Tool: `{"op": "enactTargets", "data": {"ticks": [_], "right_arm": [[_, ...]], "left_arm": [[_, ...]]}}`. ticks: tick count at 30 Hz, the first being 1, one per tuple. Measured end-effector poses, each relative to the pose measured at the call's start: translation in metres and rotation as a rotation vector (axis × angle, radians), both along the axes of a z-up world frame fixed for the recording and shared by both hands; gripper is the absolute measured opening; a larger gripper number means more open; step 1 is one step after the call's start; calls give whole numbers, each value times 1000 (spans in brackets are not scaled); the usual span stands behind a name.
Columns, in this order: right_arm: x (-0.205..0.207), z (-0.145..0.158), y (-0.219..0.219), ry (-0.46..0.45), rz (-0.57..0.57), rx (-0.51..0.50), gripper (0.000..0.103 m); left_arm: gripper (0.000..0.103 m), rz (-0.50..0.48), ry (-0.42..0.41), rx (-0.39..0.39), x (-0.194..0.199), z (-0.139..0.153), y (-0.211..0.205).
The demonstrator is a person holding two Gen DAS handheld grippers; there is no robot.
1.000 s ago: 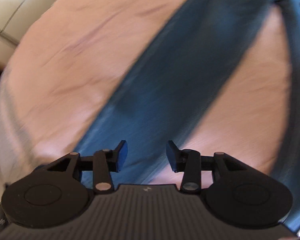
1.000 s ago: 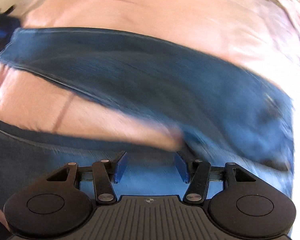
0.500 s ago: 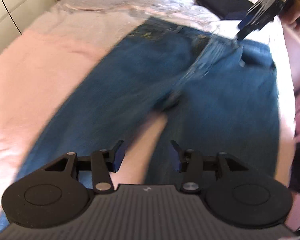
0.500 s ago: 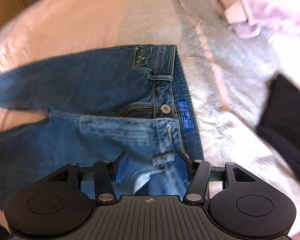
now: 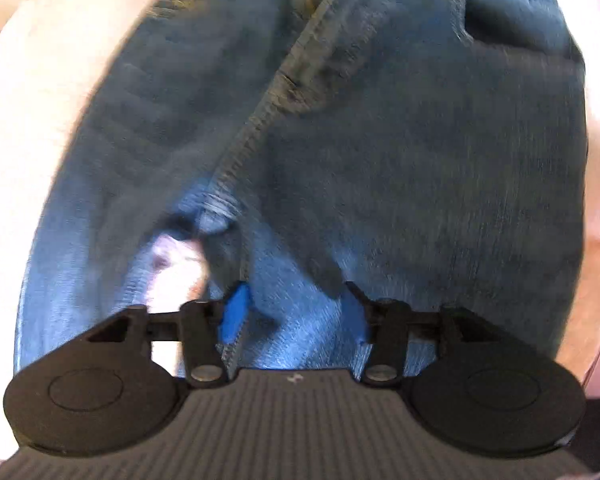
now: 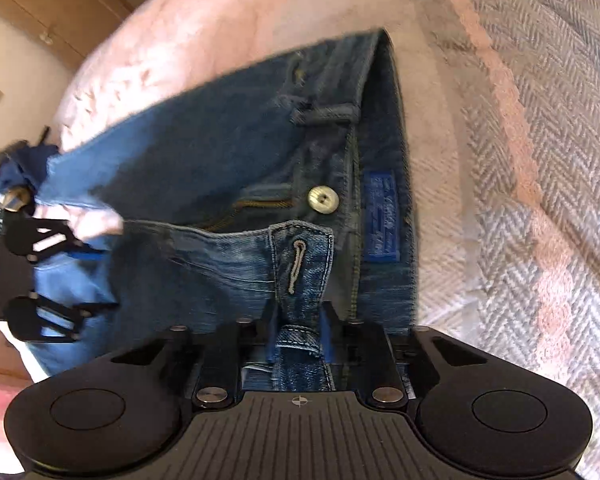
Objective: Fold clothes
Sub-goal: 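Grasp the jeans waistband with the right gripper while the left gripper holds the leg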
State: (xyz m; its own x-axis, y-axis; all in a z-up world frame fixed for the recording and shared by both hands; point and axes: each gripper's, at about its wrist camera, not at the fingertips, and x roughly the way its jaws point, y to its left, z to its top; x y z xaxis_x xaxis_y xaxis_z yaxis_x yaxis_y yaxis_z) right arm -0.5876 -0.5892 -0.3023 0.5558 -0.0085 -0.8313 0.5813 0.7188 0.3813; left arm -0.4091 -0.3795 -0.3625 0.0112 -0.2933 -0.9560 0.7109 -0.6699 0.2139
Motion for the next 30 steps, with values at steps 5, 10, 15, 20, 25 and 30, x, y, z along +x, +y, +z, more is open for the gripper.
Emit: {"op": "enactTargets", "data": {"ticks": [5,10,15,20,25,30], "right_arm": [[3,-1,-15,-36,4,18,17],[17,-22,-35,-2,-1,24,22],[16,-22,-38,-5,21,11,49],[15,-26,-56,-104,46,43,49],[33,-56,-71,-128,141,53,49],[25,-54,-76,-153,52,134,4]], "left_arm": [[42,106,68,-87,3,28,-9],[42,93,59,-52,-12,5,-20],[47,46,80,-74,-29,-1,-18],[47,65,101,-86,-41,-10,-34],[49,51,82,-73,-50,-24,-48],[48,45,84,-74,-53,-22,-56]]}}
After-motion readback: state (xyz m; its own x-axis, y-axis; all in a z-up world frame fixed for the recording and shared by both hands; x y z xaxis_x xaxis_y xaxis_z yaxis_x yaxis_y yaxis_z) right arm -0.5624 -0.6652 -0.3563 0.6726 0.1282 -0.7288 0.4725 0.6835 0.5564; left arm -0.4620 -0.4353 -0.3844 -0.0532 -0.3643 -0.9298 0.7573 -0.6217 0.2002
